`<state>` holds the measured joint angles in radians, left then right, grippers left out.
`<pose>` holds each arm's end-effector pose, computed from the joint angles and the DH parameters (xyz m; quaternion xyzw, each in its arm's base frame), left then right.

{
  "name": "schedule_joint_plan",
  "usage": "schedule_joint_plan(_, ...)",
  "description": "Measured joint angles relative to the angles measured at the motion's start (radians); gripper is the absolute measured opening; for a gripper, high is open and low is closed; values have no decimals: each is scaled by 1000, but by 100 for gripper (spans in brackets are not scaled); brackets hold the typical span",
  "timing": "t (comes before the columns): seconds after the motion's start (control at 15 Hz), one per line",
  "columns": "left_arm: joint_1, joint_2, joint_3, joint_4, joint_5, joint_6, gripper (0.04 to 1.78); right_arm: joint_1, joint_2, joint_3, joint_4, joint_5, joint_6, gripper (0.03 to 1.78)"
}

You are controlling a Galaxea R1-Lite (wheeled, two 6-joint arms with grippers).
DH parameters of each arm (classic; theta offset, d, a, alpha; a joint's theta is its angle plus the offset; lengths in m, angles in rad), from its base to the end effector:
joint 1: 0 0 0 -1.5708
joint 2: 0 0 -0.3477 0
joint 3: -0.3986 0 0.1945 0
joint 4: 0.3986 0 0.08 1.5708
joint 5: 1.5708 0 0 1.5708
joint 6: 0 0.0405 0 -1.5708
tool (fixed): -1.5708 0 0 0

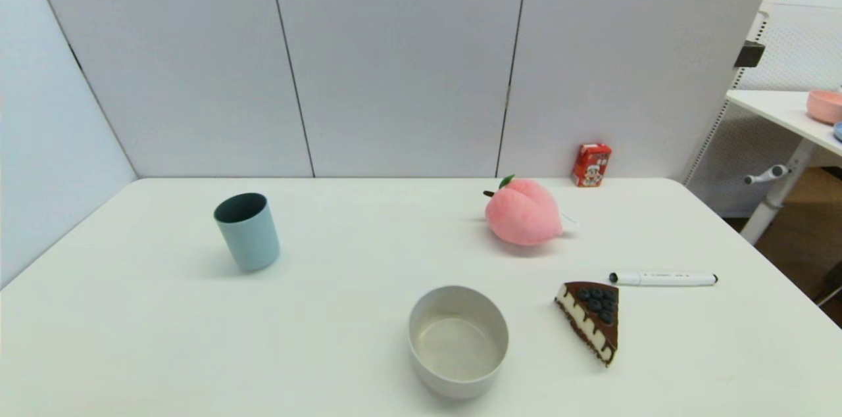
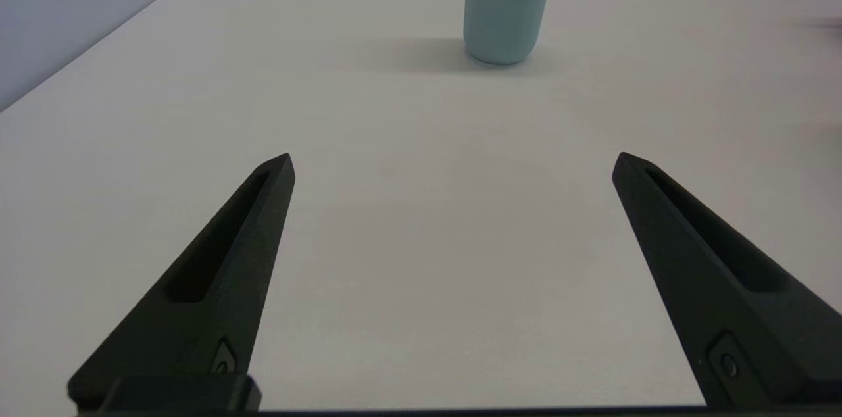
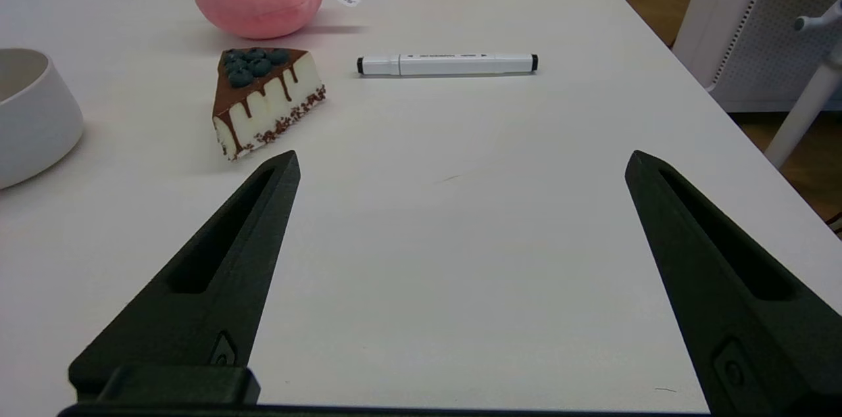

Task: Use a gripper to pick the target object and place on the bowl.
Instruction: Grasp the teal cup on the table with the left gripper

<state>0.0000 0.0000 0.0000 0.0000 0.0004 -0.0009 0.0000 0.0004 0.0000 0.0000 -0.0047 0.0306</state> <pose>-0.0479 0.0000 0.0755 -0.0004 0.0000 0.0002 1.0000 -0.0479 -0.0002 0.0755 0.0153 0.0002 -0.0024 0.9999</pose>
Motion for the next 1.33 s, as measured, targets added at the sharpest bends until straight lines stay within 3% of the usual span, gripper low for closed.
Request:
schedule_joint_plan(0.6, 0, 22, -16, 7, 14, -5, 171, 0, 0, 0, 0, 0, 0, 171)
schedule_joint_plan(0.87, 0, 139, -180, 59, 5, 46, 171, 0, 0, 0, 0, 0, 0, 171)
schedule_joint_plan(1.13, 0, 377, -430, 123, -16, 160, 171, 0, 0, 0, 0, 0, 0, 171)
schedule_joint_plan(1.33, -2, 573, -530, 90, -73, 220, 171, 0, 0, 0, 0, 0, 0, 171)
